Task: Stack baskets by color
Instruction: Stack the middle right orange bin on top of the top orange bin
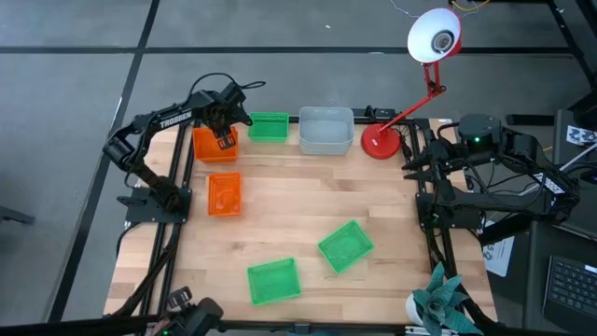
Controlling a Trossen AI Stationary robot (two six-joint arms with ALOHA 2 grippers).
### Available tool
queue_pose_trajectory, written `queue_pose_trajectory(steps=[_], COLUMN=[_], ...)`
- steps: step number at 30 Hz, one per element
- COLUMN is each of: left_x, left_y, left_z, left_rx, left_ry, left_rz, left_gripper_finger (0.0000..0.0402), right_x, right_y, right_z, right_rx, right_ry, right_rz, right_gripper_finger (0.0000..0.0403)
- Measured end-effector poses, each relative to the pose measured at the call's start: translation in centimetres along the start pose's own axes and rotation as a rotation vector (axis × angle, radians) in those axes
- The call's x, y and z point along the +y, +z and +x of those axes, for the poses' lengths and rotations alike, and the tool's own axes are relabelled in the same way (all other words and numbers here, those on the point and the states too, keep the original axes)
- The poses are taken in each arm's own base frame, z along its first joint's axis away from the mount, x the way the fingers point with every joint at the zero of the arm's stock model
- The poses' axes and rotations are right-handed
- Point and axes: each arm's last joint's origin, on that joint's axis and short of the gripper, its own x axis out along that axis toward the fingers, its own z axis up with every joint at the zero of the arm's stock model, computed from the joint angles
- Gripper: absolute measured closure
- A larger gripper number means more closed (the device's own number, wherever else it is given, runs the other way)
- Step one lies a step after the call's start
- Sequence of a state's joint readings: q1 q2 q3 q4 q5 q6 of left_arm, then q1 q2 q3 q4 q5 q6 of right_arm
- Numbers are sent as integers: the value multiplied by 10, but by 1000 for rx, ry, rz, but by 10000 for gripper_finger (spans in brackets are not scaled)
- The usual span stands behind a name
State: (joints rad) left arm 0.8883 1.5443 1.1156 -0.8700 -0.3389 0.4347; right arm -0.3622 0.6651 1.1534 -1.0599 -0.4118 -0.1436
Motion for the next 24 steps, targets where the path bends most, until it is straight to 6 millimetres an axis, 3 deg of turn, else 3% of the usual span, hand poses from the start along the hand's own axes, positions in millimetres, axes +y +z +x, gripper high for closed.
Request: queue_pose_trajectory(steps=[6, 12, 20, 24], left_x=[1, 7, 28, 28], left_y=[-1, 2, 11, 8], left_z=[-5, -15, -61, -66], left_rx=[-12, -20, -55, -58], left_ry=[16, 21, -4, -83], left_rz=[14, 12, 5, 10], left_gripper_finger=[394, 398, 400, 400], right_x=[0, 0, 0, 0], right_y=[-1, -1, -2, -3], right_z=[0, 0, 0, 0], right_rx=[7, 13, 15, 31], right_ry=[1, 2, 3, 5], right_rz=[8, 9, 6, 13], right_gripper_finger=[286, 286, 286, 286])
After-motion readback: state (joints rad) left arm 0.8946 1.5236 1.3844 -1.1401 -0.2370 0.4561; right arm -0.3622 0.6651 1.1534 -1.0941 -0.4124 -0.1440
